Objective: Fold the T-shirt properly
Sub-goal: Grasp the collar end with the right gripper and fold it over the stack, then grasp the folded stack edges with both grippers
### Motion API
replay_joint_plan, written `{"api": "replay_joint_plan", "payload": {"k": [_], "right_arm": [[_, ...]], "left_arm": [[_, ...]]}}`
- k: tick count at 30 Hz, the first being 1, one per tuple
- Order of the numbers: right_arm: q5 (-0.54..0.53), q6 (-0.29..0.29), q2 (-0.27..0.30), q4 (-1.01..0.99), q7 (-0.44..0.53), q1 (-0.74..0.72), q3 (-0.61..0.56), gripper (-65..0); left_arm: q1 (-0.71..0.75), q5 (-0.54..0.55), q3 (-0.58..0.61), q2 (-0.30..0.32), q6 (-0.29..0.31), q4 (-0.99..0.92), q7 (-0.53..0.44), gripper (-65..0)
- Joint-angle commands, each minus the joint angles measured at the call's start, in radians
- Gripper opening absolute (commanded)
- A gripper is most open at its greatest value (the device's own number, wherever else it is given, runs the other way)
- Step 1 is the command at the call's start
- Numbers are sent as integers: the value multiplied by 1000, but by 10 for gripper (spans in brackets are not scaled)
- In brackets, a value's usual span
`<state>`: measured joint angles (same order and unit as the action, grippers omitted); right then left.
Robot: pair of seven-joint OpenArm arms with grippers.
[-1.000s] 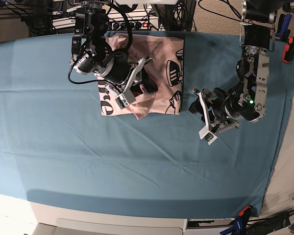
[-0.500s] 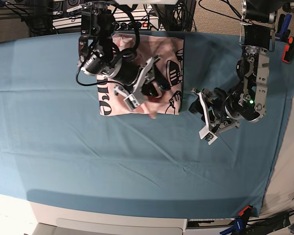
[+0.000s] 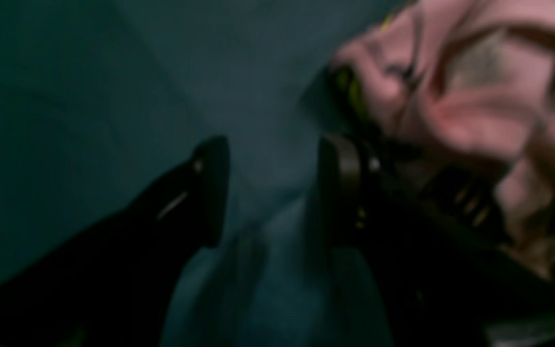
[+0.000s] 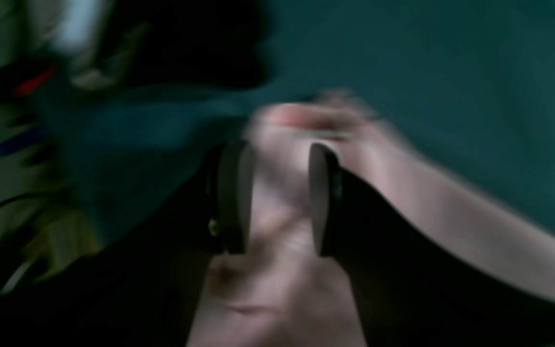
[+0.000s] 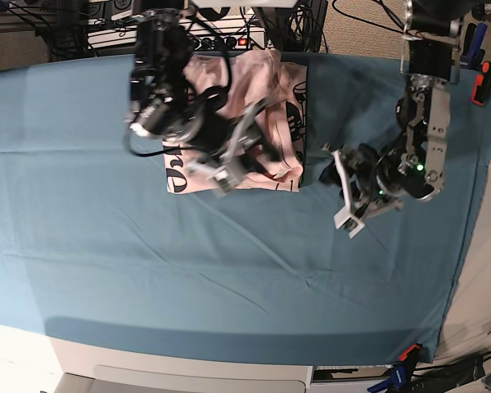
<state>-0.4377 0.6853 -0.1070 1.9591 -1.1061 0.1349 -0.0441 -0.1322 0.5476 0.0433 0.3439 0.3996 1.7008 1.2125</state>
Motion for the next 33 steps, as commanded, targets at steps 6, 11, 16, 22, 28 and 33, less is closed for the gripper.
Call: {"api": "replay_joint_plan", "payload": {"k": [6, 11, 16, 22, 28, 33], "right_arm": [[-9, -14, 110, 23, 20, -68, 257, -444], [1, -48, 214, -36, -24, -72, 387, -375], [-36, -59, 308, -167, -64, -120, 421, -374], [-197, -57, 367, -411, -175, -266, 418, -374], [-482, -44, 393, -676, -290, -427, 417, -374], [-602, -10, 403, -764, -290, -486, 406, -374]], "left_arm": [[55, 72, -17, 126, -36, 16, 6, -345], [168, 179, -89, 138, -6, 21, 16, -345], [282, 259, -160, 121, 22, 82, 21, -345], [459, 307, -198, 74, 47, 220, 20, -345], [569, 279, -198, -53, 46, 300, 1, -337], [572, 215, -198, -129, 11, 301, -33, -271]]}}
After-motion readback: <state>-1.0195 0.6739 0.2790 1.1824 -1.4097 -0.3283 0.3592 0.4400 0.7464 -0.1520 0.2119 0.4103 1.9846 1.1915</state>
